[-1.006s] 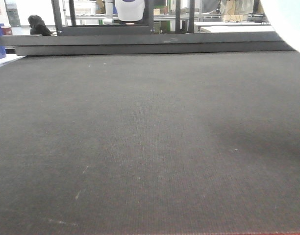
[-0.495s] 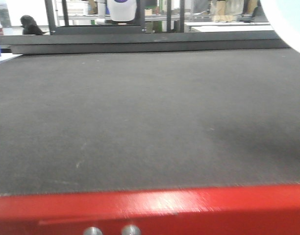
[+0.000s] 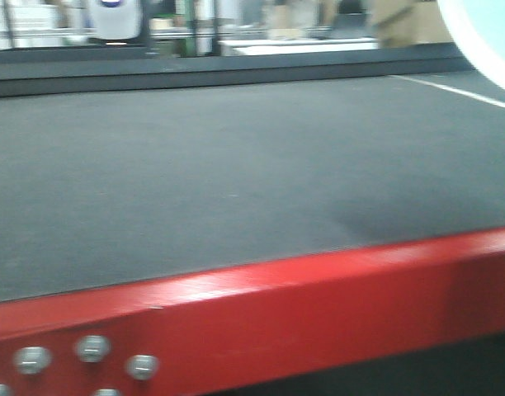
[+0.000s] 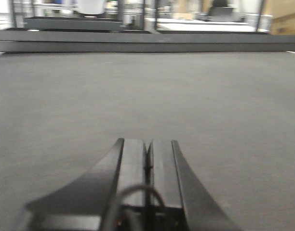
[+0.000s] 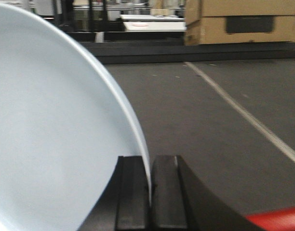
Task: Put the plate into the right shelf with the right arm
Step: 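Drive the base away from the table holding the plate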
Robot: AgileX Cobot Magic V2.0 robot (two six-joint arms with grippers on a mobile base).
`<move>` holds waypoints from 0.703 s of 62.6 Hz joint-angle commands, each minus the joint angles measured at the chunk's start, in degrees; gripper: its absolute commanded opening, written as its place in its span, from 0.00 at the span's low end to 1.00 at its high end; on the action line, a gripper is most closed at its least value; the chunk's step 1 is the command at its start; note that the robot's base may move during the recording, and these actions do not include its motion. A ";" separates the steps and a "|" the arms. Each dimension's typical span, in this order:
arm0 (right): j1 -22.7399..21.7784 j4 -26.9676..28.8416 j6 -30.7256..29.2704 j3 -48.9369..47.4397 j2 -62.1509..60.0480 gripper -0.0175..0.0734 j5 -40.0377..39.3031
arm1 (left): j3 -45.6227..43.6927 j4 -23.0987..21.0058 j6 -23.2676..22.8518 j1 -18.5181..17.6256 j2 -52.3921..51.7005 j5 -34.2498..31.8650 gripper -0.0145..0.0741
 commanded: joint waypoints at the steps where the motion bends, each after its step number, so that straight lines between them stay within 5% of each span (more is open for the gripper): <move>1: -0.37 -0.23 0.33 -1.64 0.29 0.26 -5.20 | 0.59 -0.47 -0.40 -0.11 -0.59 -5.16 0.02; 44: -0.37 -0.23 0.33 -1.64 0.29 0.26 -5.20 | 0.59 -0.47 -0.40 -0.11 -0.59 -5.16 0.02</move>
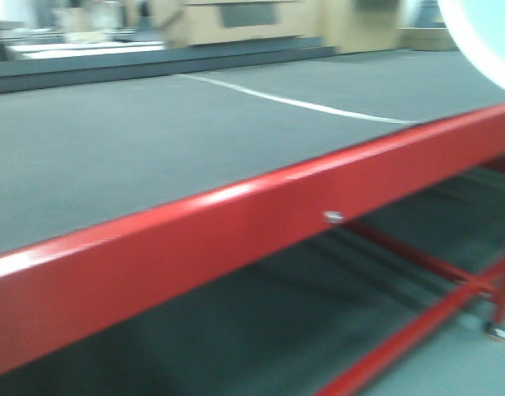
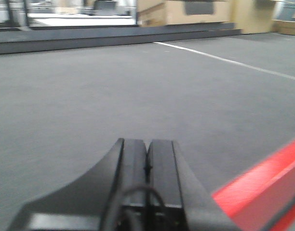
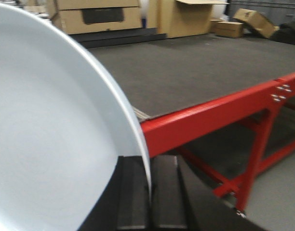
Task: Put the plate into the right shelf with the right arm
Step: 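Drive the base away from the table holding the plate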
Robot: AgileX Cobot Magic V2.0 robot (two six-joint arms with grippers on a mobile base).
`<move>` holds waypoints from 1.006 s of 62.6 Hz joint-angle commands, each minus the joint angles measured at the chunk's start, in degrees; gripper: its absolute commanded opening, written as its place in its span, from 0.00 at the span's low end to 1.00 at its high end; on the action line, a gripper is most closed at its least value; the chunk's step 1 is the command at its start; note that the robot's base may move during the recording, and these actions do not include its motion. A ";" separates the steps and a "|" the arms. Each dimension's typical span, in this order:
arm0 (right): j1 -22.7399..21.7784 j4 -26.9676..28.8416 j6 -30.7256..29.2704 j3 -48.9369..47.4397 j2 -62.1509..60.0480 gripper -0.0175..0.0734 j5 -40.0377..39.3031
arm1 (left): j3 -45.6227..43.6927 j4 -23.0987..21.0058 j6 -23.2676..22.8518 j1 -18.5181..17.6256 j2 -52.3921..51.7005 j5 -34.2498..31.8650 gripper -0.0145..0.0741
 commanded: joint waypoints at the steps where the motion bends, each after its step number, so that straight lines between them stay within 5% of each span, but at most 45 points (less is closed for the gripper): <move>1: -0.37 -0.13 0.33 -1.64 0.29 0.26 -5.20 | 0.59 -0.47 -0.40 -0.11 -0.59 -5.16 0.02; 63: -0.37 -0.13 0.33 -1.64 0.29 0.26 -5.20 | 0.59 -0.47 -0.40 -0.11 -0.59 -5.16 0.02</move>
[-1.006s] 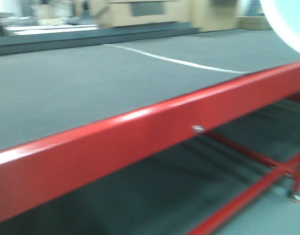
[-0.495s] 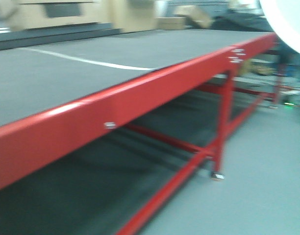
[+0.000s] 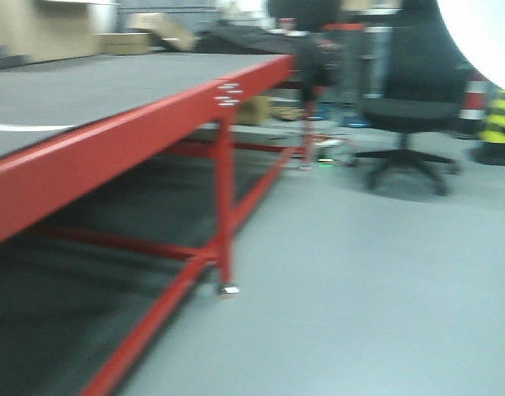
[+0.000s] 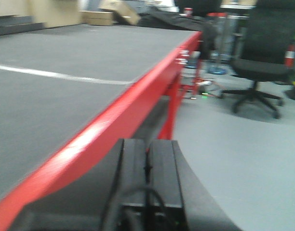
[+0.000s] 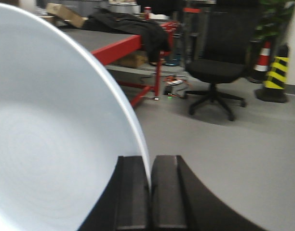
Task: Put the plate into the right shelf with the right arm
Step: 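Drive the base away from the table holding the plate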
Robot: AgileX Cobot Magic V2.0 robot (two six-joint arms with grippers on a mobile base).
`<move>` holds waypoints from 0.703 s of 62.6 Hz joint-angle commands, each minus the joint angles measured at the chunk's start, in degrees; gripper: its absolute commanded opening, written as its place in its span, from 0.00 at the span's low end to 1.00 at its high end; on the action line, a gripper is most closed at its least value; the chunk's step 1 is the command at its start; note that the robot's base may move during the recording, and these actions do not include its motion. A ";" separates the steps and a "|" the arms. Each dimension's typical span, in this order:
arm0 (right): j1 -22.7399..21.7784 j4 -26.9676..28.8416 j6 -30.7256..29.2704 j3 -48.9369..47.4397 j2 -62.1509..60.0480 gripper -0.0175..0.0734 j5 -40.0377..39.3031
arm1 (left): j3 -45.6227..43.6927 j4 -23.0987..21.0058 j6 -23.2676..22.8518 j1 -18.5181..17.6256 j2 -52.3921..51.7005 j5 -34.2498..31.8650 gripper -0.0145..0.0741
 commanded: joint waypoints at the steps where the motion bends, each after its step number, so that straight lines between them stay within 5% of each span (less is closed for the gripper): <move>1: -0.37 -0.13 0.33 -1.64 0.29 0.26 -5.30 | 0.59 -0.47 -0.40 -0.11 -0.59 -5.16 0.02; 44: -0.37 -0.13 0.33 -1.64 0.29 0.26 -5.30 | 0.59 -0.47 -0.40 -0.11 -0.59 -5.16 0.02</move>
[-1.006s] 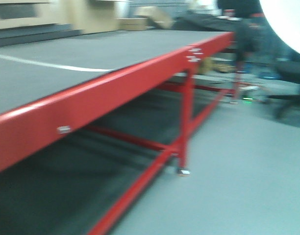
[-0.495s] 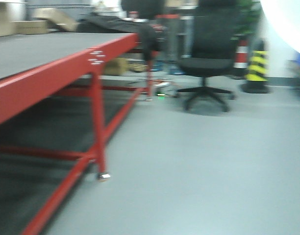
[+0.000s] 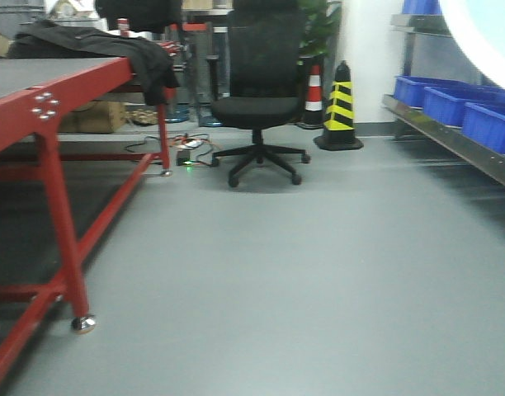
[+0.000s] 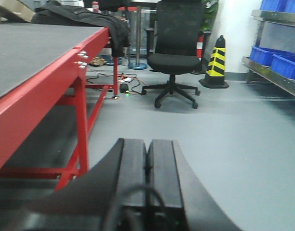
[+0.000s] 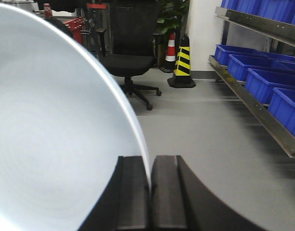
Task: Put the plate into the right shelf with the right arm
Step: 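Drive the base away from the table holding the plate, then turn the base toward the metal shelf with blue bins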
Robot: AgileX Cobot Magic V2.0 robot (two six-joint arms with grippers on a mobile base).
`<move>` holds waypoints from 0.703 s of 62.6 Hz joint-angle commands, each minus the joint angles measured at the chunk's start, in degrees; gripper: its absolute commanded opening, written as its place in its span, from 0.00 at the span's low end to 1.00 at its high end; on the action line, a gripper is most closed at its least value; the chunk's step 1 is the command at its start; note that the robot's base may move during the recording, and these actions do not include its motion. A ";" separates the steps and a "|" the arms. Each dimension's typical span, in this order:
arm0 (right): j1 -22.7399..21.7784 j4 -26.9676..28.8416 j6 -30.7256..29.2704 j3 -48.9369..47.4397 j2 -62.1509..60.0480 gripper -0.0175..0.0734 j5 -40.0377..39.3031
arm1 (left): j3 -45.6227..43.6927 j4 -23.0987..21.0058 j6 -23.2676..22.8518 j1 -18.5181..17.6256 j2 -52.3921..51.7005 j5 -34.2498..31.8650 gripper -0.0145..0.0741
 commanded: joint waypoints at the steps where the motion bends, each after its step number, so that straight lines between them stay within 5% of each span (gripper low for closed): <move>1: -0.37 -0.13 0.33 -1.64 0.29 0.26 -5.30 | 0.59 -0.47 -0.40 -0.11 -0.59 -5.16 0.02; 44: -0.37 -0.13 0.33 -1.64 0.29 0.26 -5.30 | 0.59 -0.47 -0.40 -0.11 -0.59 -5.16 0.02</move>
